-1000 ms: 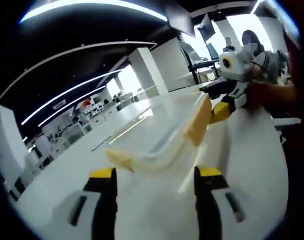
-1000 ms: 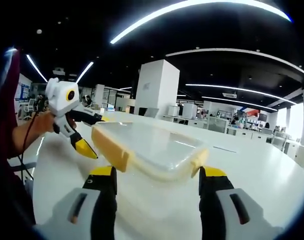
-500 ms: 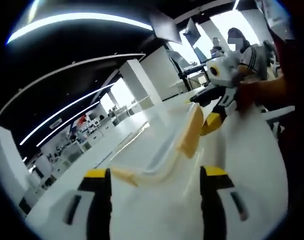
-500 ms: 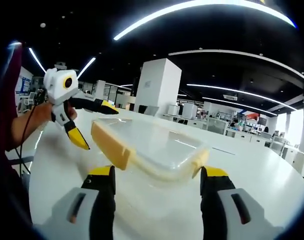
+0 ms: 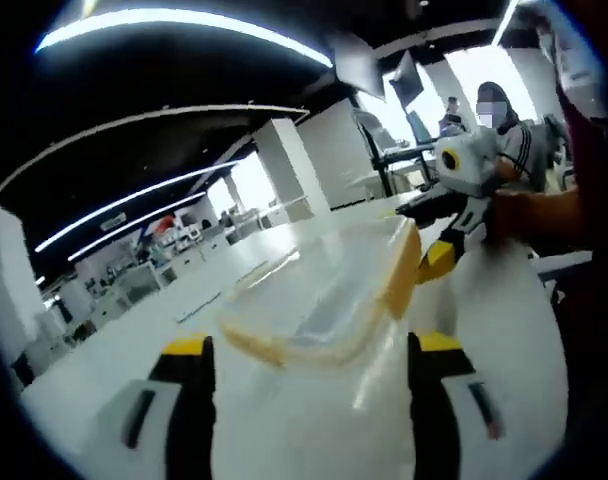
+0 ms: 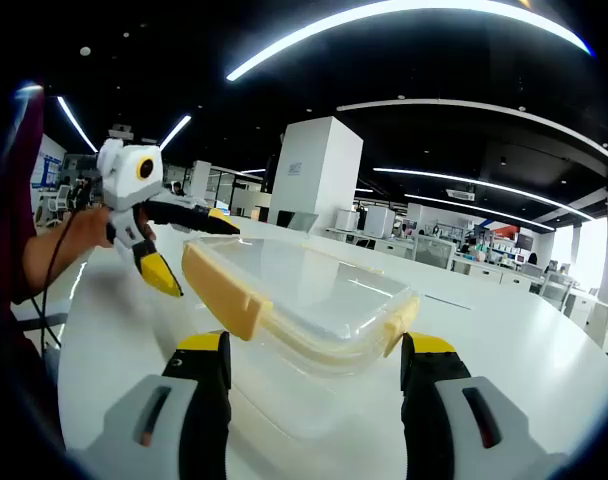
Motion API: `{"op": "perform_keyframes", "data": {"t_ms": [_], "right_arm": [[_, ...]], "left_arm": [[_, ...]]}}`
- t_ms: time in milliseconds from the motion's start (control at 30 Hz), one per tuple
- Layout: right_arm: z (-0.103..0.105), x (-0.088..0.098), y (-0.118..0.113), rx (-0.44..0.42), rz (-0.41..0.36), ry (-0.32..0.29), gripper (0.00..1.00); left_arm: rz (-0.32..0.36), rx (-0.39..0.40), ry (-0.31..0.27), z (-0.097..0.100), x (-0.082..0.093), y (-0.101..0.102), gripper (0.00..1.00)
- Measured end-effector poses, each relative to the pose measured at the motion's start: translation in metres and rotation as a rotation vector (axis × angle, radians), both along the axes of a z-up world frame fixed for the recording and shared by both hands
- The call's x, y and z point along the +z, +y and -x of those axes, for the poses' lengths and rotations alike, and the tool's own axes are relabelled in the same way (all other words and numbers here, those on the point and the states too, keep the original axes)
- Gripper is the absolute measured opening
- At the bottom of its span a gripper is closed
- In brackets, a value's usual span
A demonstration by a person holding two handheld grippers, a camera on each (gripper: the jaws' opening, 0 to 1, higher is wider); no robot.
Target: Snap each plastic latch of the storage box into its locked position after aligning the lid with the box until every specified latch is closed and the lid sits flush.
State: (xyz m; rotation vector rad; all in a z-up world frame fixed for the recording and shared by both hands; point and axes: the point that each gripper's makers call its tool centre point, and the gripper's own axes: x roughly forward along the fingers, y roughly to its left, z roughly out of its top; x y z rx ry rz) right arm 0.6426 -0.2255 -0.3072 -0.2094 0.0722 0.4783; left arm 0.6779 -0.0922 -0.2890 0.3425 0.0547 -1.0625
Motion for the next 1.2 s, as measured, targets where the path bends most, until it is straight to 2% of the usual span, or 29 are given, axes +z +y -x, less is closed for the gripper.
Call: {"op": "perform_keyframes", "data": {"t_ms": [67, 100, 200, 300, 333, 500, 633, 833, 1033, 1067, 1133, 1200], "right_arm": [[0.000, 0.000, 0.000, 0.000, 0.000, 0.000, 0.70], [0.000, 0.000, 0.000, 0.000, 0.000, 0.000, 0.70], [0.000, 0.000, 0.000, 0.000, 0.001, 0.000, 0.70], [0.000, 0.000, 0.000, 0.000, 0.001, 0.000, 0.70], [0.000, 0.000, 0.000, 0.000, 0.002, -0.001, 0.70], [0.000, 0.000, 0.000, -0.001, 0.002, -0.001, 0.70], [0.000, 0.000, -0.001, -0.001, 0.003, -0.001, 0.70], [-0.001, 0.000, -0.001, -0.001, 0.003, -0.001, 0.70], [-0.001, -0.001, -0.001, -0.002, 0.005, -0.002, 0.70], [-0.001, -0.001, -0.001, -0.002, 0.005, -0.001, 0.70], [-0.001, 0.000, 0.000, -0.002, 0.005, -0.001, 0.70], [-0.001, 0.000, 0.000, -0.002, 0.005, -0.001, 0.70]], "left_arm": [[0.012, -0.027, 0.121, 0.003, -0.012, 0.001, 0.85], [0.033, -0.032, 0.148, 0.003, -0.013, 0.001, 0.84], [0.143, -0.079, 0.285, 0.009, -0.013, -0.001, 0.82], [0.214, -0.115, 0.392, 0.015, -0.011, -0.002, 0.77], [0.238, -0.130, 0.405, 0.017, -0.008, -0.003, 0.75], [0.296, -0.149, 0.414, 0.019, 0.003, -0.003, 0.74], [0.302, -0.152, 0.420, 0.020, 0.004, -0.004, 0.74], [0.407, -0.155, 0.485, 0.018, 0.012, -0.001, 0.73], [0.437, -0.140, 0.481, 0.015, 0.016, 0.004, 0.71], [0.459, -0.140, 0.463, 0.014, 0.020, 0.007, 0.70], [0.490, -0.148, 0.468, 0.014, 0.028, 0.007, 0.71], [0.485, -0.138, 0.457, 0.013, 0.030, 0.008, 0.72]]}}
